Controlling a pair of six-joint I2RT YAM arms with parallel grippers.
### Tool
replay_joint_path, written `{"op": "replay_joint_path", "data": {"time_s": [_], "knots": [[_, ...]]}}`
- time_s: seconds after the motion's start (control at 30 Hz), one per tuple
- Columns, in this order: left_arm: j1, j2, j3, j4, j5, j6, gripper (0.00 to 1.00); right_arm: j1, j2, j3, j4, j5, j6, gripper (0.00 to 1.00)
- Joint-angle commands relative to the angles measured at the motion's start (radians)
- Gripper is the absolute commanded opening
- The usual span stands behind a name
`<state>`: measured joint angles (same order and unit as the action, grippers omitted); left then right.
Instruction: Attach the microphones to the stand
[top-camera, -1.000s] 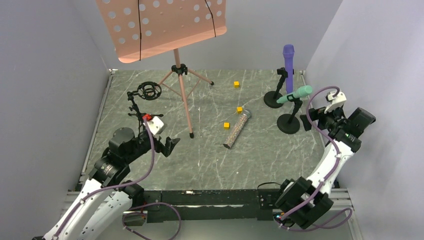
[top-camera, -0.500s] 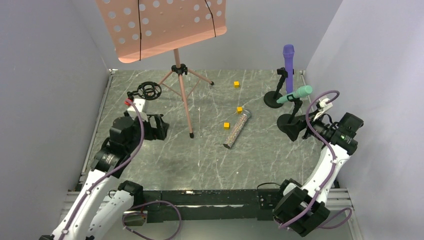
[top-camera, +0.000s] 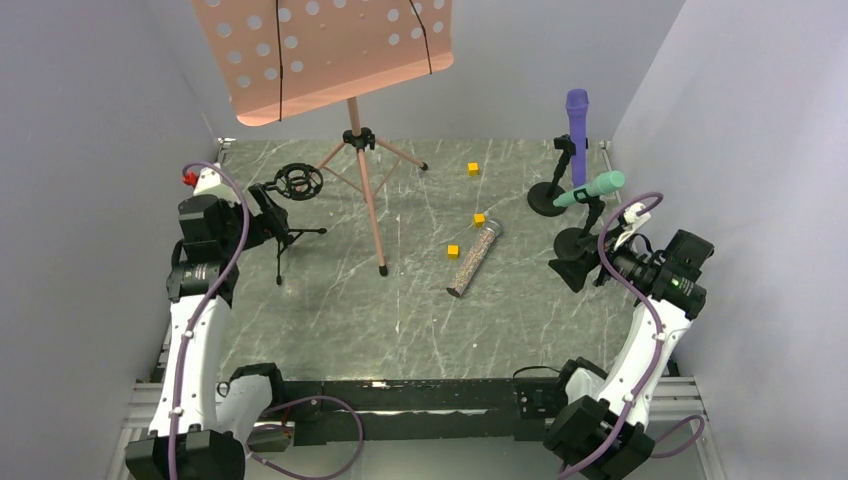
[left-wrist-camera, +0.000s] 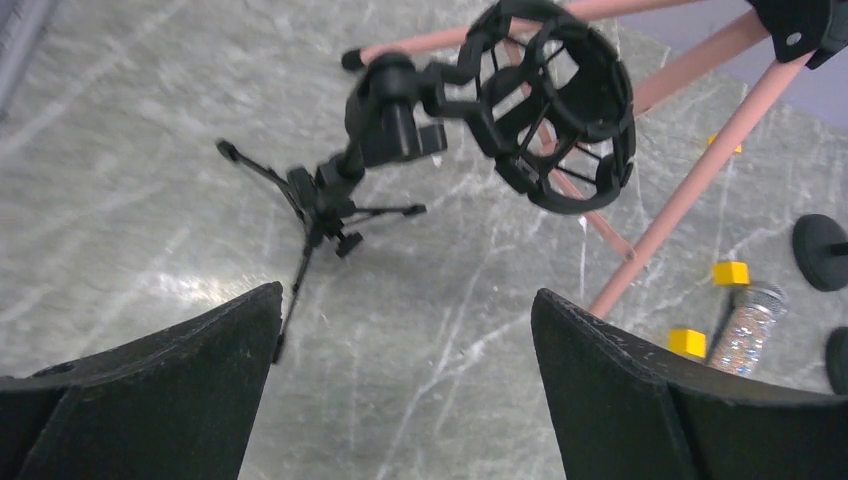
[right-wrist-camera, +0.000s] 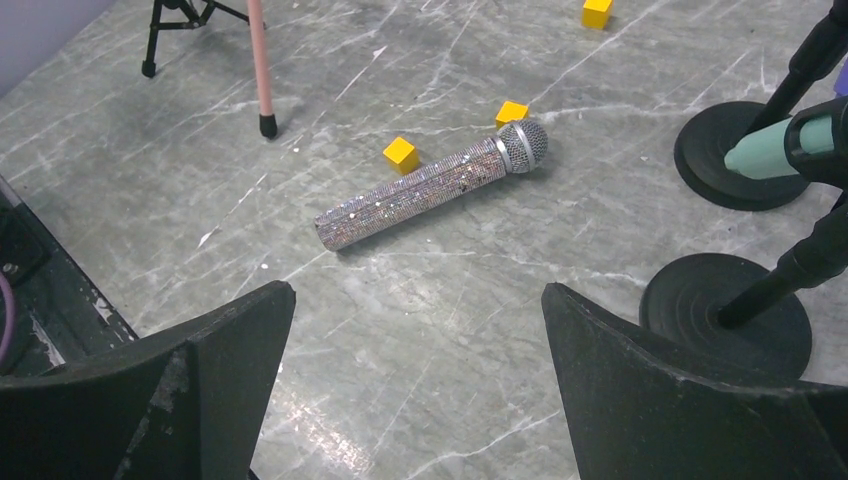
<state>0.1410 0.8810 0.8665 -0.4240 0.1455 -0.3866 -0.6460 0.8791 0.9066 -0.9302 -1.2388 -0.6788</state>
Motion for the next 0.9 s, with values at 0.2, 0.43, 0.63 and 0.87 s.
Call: {"op": "replay_joint_path", "data": {"time_s": [0.2, 0.43, 0.63, 0.87], "knots": [[0.066, 0.124, 0.036, 0.216, 0.143, 0.372, 0.84, 0.011, -0.003, -0.008, 0.04, -0.007, 0.022, 1.0], [0.172, 0.122, -0.201, 0.649, 0.358, 0.394, 0.81, 0.024, 0.006, -0.009, 0.047, 0.002, 0.025, 1.0], [0.177, 0.208, -0.261, 0.915, 0.433, 0.413, 0.72, 0.038, 0.009, -0.011, 0.049, 0.014, 0.025, 1.0], [0.178, 0.266, -0.238, 0.938, 0.494, 0.475, 0.47, 0.046, 0.016, -0.009, 0.049, 0.018, 0.025, 1.0]]}}
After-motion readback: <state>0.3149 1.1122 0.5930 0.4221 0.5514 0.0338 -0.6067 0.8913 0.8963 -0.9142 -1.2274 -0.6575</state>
